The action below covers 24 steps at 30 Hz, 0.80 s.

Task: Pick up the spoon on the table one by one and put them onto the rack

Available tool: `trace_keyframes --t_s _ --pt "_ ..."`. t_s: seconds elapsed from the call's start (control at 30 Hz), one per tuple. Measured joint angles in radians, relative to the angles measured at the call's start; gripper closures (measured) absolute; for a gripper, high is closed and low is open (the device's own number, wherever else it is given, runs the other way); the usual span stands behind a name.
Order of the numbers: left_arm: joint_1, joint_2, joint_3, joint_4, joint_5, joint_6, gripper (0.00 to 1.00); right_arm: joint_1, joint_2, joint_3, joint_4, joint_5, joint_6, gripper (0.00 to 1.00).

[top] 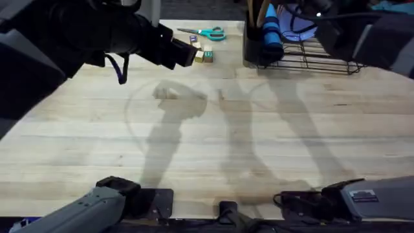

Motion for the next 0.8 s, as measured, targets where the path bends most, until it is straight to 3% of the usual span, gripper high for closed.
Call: trace_keyframes --t_s 0.53,0.8 --pt "0.000 0.000 0.000 0.000 0.000 0.000 0.007 0.004 0.068 0.000 -0.017 0.000 0.000 0.969" --pt "0.000 0.000 0.000 0.000 0.000 0.000 0.007 0.004 0.087 0.000 -0.137 0.000 0.000 0.969"
